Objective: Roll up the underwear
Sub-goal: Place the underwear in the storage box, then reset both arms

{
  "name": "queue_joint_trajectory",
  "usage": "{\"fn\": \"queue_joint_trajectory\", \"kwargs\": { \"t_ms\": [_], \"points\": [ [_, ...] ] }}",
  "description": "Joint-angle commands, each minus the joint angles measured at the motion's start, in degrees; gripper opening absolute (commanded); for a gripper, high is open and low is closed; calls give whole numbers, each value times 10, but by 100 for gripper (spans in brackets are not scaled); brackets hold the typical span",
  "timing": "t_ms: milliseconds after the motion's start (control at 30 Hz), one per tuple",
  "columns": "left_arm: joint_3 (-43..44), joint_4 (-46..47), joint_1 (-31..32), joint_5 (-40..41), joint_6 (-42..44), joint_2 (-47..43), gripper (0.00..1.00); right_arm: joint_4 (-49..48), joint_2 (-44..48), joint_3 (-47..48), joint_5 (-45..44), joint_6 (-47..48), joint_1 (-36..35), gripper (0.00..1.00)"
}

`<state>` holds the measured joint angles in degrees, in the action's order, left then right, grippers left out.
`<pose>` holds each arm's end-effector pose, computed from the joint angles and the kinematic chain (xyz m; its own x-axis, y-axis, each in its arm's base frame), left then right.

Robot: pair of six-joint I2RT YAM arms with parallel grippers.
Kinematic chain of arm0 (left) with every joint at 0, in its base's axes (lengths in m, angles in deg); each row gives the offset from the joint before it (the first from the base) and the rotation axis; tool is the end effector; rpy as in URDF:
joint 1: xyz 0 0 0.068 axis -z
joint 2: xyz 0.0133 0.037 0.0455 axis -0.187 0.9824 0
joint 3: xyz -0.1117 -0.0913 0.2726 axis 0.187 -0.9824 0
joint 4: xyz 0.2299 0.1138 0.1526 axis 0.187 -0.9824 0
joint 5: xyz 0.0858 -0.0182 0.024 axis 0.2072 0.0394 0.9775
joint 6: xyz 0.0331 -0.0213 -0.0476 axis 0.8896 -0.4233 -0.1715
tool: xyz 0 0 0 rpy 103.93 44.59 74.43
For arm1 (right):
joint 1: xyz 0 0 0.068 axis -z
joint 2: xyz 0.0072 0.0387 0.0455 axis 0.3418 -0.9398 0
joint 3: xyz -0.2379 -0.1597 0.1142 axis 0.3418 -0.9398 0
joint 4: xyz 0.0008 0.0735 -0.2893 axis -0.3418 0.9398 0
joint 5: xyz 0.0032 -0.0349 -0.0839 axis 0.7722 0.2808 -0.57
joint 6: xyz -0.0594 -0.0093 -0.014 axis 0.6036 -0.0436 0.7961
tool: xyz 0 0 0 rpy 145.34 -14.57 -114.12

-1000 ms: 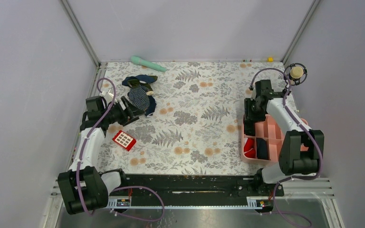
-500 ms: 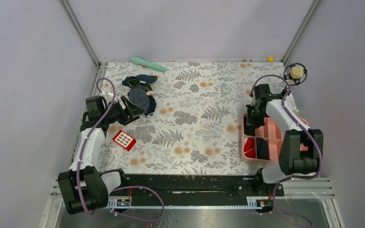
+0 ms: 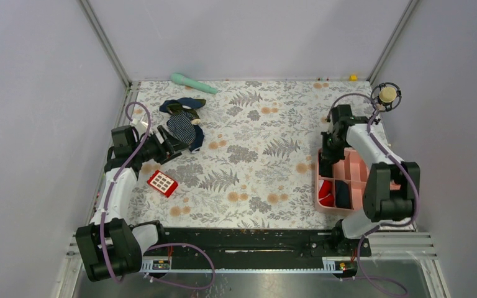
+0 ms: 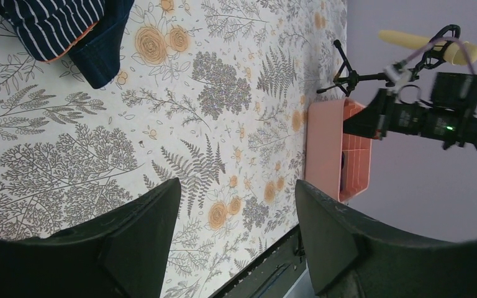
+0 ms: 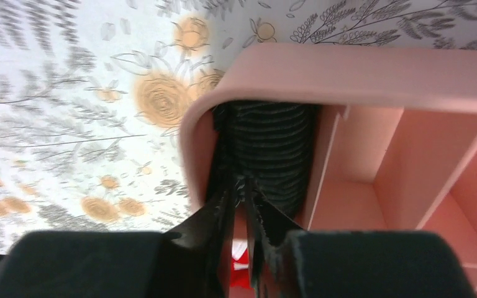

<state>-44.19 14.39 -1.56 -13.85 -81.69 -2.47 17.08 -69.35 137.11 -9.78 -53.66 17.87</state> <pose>0.2499 0.0184 0.2635 -0.7551 -0.4976 -0.4268 0.0653 0.5907 -0.8042 0.3390 0.0163 0.2127 -0.9600 0.1005 -0.2614 0.0731 0.9909 0.1127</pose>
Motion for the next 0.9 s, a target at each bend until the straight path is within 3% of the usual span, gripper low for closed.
{"fn": "queue_joint_trajectory", "kwargs": {
  "t_ms": [0, 133, 200, 233, 267, 367, 467, 733, 867],
  "points": [
    [18, 11, -4, 17, 22, -12, 69, 39, 115, 61, 26, 9, 1, 23],
    [33, 7, -3, 58, 52, 1, 73, 58, 170, 80, 43, 49, 1, 44],
    [45, -1, -2, 84, 71, 8, 79, 47, 190, 80, 61, 73, 1, 67],
    [55, -9, 2, 96, 84, 14, 94, 42, 196, 82, 81, 89, 1, 94],
    [67, -21, 7, 104, 99, 21, 98, 38, 200, 87, 111, 106, 1, 99],
    [124, -76, 35, 137, 159, 49, 99, -5, 198, 92, 175, 117, -4, 99],
    [199, -142, 74, 176, 218, 77, 99, -44, 153, 123, 84, 31, -22, 99],
    [410, -235, 84, 264, 389, 160, 99, -11, -38, 340, 25, -84, -25, 99],
    [536, -249, 84, 262, 401, 237, 99, 9, -95, 430, 45, -49, -25, 99]
  ]
}}
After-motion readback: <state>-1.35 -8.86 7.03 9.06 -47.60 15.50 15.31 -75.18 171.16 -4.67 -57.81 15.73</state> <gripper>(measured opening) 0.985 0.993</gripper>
